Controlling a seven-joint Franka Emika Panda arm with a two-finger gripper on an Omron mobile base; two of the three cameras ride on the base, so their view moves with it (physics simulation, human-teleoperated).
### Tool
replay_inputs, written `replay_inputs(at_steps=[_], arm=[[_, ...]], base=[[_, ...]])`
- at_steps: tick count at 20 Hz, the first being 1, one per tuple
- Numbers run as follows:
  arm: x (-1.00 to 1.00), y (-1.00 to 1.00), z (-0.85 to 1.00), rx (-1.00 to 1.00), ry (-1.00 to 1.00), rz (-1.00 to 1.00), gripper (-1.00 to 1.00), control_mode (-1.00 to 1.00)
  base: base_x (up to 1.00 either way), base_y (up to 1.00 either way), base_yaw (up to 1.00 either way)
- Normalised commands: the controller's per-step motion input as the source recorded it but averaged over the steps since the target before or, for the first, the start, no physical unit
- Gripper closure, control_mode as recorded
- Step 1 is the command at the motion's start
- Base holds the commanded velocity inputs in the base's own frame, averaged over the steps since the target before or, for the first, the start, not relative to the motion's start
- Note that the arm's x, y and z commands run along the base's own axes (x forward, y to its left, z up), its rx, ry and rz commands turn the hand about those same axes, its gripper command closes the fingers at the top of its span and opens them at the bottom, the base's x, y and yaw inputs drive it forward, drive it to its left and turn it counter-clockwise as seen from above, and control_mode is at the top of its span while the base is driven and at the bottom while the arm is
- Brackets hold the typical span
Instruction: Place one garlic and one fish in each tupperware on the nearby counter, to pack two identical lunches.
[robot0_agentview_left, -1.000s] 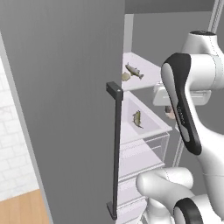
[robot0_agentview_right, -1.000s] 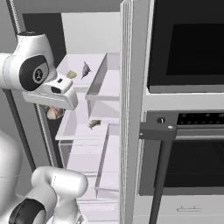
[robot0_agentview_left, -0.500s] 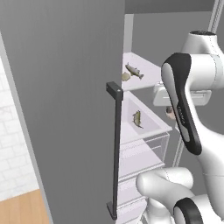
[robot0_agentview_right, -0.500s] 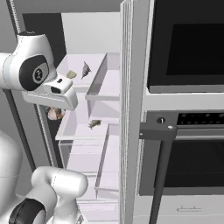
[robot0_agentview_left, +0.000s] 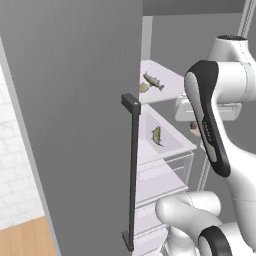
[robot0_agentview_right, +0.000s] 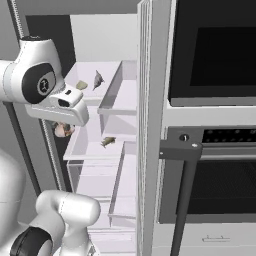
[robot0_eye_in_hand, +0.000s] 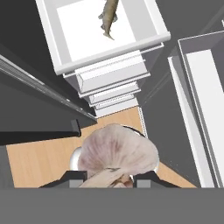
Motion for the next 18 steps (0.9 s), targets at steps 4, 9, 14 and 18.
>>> replay_inputs(at_steps=[4,9,14,18], arm=[[-0.15,0.0,0.0,0.0,0.0,0.0,1.0,-1.0],[0.0,0.0,0.0,0.0,0.0,0.0,1.0,1.0],[0.0,0.0,0.0,0.0,0.0,0.0,1.0,1.0],[0.0,0.0,0.0,0.0,0.0,0.0,1.0,1.0]], base=[[0.0,0.0,0.0],[-0.87,0.0,-0.04],[-0.96,0.0,-0.19],[-0.97,-0.08,-0.44]])
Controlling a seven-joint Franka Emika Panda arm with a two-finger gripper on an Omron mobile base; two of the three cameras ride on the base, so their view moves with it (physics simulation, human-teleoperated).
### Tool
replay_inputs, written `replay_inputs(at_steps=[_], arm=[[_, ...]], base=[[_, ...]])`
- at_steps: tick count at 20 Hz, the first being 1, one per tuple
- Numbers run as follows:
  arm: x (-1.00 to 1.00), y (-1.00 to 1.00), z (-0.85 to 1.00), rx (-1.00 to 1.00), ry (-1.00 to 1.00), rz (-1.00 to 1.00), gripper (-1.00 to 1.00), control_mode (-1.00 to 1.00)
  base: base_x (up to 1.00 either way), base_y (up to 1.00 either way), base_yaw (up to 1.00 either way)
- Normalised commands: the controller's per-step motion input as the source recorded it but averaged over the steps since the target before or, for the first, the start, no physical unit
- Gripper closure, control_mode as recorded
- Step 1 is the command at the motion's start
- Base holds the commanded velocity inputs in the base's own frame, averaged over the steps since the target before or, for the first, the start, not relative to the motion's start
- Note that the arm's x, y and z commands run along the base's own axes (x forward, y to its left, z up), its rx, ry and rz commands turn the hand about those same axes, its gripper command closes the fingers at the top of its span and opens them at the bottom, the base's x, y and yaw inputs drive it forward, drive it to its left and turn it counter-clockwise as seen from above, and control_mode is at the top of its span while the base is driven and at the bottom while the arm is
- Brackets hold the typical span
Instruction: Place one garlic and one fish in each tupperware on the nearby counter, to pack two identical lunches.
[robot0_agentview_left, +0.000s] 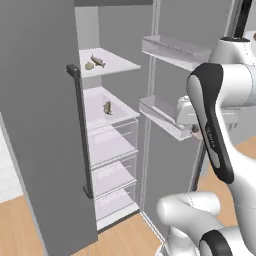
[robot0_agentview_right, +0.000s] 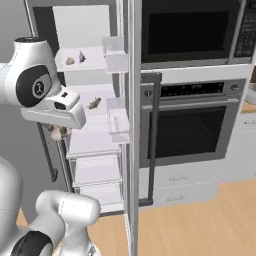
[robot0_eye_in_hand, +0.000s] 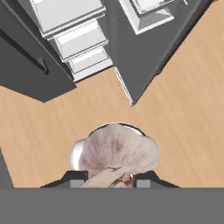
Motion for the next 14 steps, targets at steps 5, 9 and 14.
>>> replay_inputs(at_steps=[5,9,14], arm=[[0.0,0.0,0.0,0.0,0.0,0.0,1.0,1.0],[0.0,0.0,0.0,0.0,0.0,0.0,1.0,1.0],[0.0,0.0,0.0,0.0,0.0,0.0,1.0,1.0]], base=[[-0.8,-0.5,-0.51],[0.07,-0.96,-0.45],[0.95,-0.74,-0.12]])
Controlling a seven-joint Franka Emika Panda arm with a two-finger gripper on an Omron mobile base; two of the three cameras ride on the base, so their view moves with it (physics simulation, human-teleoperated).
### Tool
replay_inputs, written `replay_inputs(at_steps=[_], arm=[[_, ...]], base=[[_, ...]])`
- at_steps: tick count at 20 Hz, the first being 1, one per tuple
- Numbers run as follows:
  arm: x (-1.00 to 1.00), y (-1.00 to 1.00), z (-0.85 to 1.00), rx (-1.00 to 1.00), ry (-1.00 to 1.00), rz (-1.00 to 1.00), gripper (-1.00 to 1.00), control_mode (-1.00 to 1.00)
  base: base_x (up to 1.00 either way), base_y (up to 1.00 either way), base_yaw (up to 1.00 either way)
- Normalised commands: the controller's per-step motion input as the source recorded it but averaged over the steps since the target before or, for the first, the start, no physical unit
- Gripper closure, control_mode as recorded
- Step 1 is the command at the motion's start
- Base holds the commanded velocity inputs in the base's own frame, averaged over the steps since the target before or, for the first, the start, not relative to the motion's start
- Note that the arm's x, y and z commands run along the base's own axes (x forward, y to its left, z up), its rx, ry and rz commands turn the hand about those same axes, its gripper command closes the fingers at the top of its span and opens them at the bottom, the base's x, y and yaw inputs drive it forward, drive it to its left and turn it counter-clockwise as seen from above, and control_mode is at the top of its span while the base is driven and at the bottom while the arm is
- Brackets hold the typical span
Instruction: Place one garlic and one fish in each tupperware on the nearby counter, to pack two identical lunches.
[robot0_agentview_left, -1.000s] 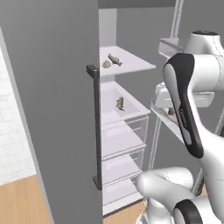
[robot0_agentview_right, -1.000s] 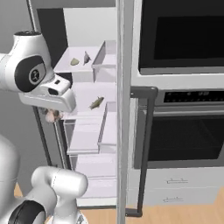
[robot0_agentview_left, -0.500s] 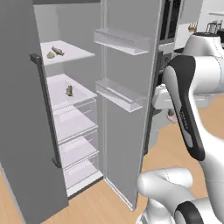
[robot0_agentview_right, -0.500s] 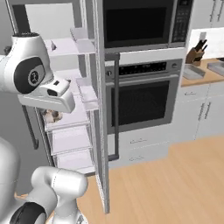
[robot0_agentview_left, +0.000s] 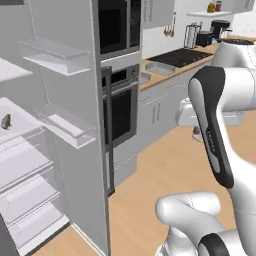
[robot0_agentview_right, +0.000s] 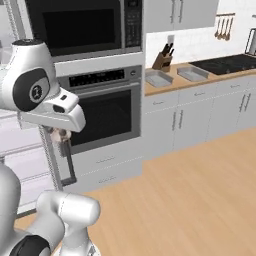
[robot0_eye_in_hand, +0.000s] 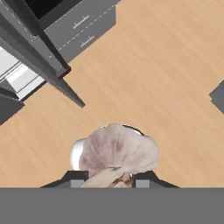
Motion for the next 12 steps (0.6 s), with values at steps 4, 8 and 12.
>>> replay_inputs(at_steps=[4,8,12], arm=[[0.0,0.0,0.0,0.0,0.0,0.0,1.0,1.0],[0.0,0.0,0.0,0.0,0.0,0.0,1.0,1.0],[0.0,0.0,0.0,0.0,0.0,0.0,1.0,1.0]], base=[[1.0,-0.28,-0.02],[1.0,-0.09,0.0],[1.0,-0.27,0.0]])
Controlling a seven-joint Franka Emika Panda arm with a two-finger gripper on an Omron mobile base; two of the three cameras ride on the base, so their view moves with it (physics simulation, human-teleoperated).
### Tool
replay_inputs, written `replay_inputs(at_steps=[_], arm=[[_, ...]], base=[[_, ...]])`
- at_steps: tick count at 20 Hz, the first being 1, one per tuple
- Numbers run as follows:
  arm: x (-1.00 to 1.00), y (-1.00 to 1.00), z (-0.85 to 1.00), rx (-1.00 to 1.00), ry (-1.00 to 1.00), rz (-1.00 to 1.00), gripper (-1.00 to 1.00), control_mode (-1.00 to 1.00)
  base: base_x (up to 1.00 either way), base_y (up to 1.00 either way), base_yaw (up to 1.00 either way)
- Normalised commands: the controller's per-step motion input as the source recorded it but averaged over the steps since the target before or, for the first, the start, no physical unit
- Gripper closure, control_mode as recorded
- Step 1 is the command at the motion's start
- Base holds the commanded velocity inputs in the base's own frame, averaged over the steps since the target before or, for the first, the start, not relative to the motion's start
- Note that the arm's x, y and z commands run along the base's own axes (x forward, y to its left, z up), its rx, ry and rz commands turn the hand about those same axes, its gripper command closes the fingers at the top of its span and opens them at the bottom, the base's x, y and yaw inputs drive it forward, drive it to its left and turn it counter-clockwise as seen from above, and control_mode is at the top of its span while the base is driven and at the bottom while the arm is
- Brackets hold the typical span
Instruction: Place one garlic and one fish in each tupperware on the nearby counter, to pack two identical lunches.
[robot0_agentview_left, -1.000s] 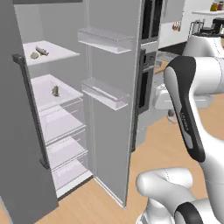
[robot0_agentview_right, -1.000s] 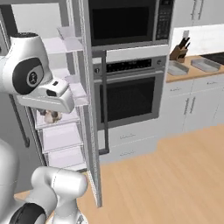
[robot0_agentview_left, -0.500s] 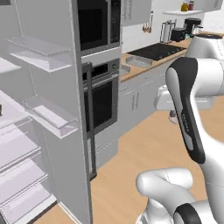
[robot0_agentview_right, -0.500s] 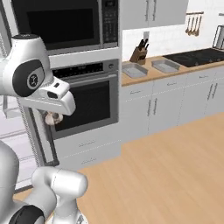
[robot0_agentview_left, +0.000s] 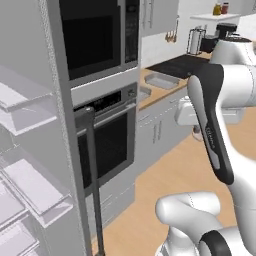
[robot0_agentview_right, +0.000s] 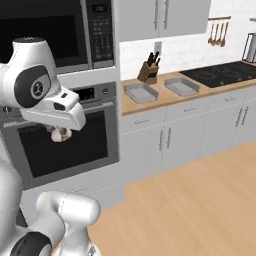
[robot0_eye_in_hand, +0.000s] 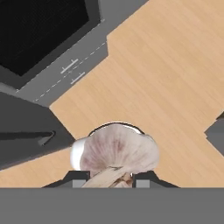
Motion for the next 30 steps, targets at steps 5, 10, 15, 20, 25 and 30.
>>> replay_inputs(at_steps=[5,10,15,20,25,30], arm=[[0.0,0.0,0.0,0.0,0.0,0.0,1.0,1.0],[0.0,0.0,0.0,0.0,0.0,0.0,1.0,1.0],[0.0,0.0,0.0,0.0,0.0,0.0,1.0,1.0],[0.0,0.0,0.0,0.0,0.0,0.0,1.0,1.0],[0.0,0.0,0.0,0.0,0.0,0.0,1.0,1.0],[0.0,0.0,0.0,0.0,0.0,0.0,1.0,1.0]], base=[[1.0,-0.47,0.03],[1.0,-0.47,0.1],[1.0,-0.45,0.3],[1.0,-0.52,0.52],[1.0,-0.4,0.62],[0.93,-0.59,0.55]])
